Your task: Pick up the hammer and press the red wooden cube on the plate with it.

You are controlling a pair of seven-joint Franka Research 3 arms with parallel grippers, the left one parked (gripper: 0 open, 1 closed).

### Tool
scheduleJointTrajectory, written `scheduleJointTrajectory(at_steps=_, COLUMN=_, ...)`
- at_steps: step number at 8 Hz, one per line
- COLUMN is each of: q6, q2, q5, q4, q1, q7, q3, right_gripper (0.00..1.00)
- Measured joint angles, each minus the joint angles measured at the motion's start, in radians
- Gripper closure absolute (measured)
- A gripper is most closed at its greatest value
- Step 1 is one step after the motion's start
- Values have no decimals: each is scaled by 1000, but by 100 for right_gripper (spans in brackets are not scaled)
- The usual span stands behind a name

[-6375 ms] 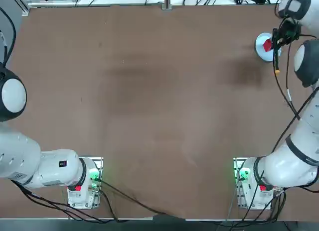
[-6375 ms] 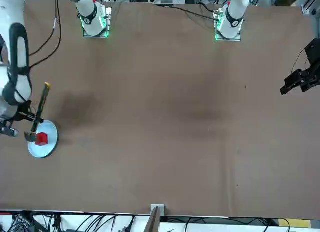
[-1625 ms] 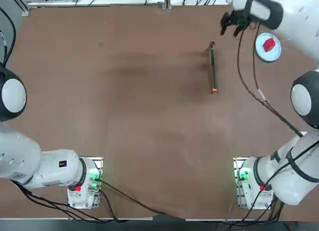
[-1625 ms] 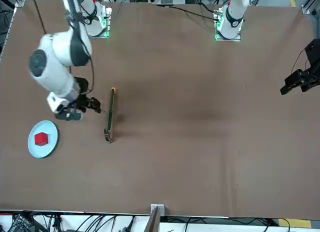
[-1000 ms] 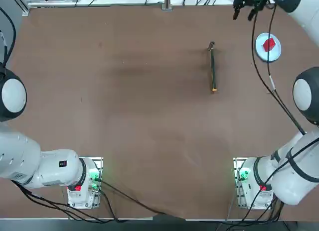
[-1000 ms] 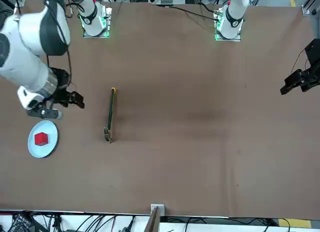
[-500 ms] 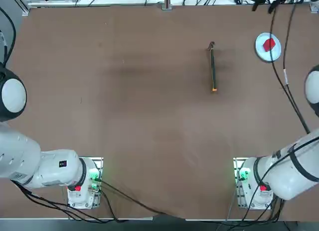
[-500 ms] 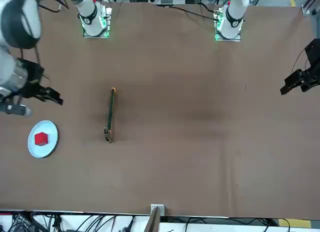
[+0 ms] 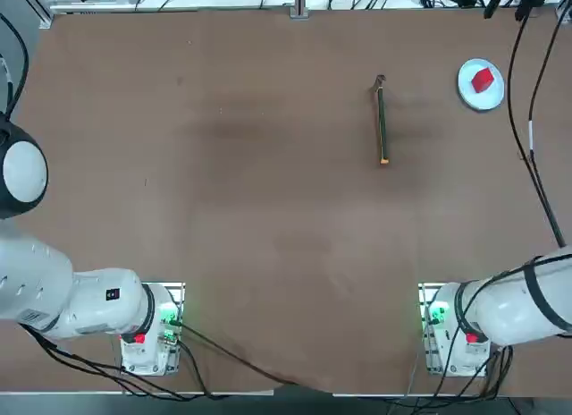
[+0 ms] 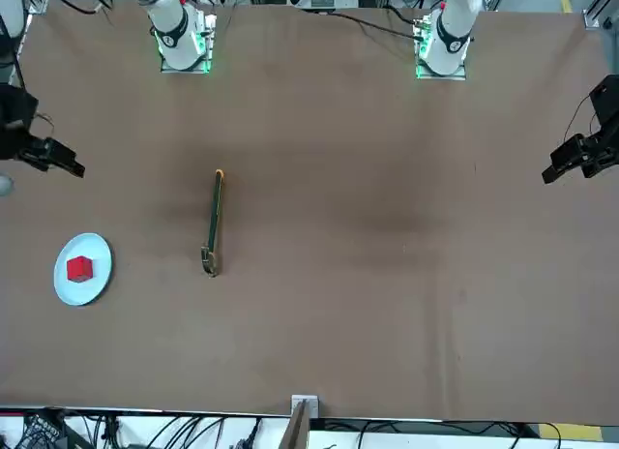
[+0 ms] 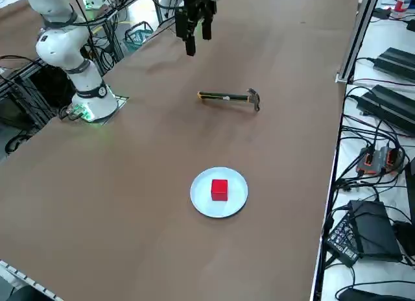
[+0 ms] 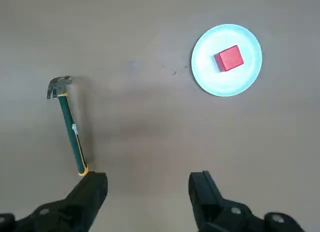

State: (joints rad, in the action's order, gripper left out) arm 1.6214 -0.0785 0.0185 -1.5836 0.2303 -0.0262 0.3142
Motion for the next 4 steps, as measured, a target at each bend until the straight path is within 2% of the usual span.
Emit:
scheduleJointTrajectory(at_steps=2, q6=0, q2=29, q5=-14, q4=-24, q1=-168, q7=-5, q3=-191, right_gripper=0)
scheduleJointTrajectory(at_steps=3, q6=-1, q2=42, q5=-14, q4=-37, q1=-210, q7=-5, q3=-235, right_gripper=0)
scheduleJointTrajectory(at_steps=4, q6=-3, q2=51, q5=-14, q4=-42, q1=-224, q7=-7, q3=-248, right_gripper=0)
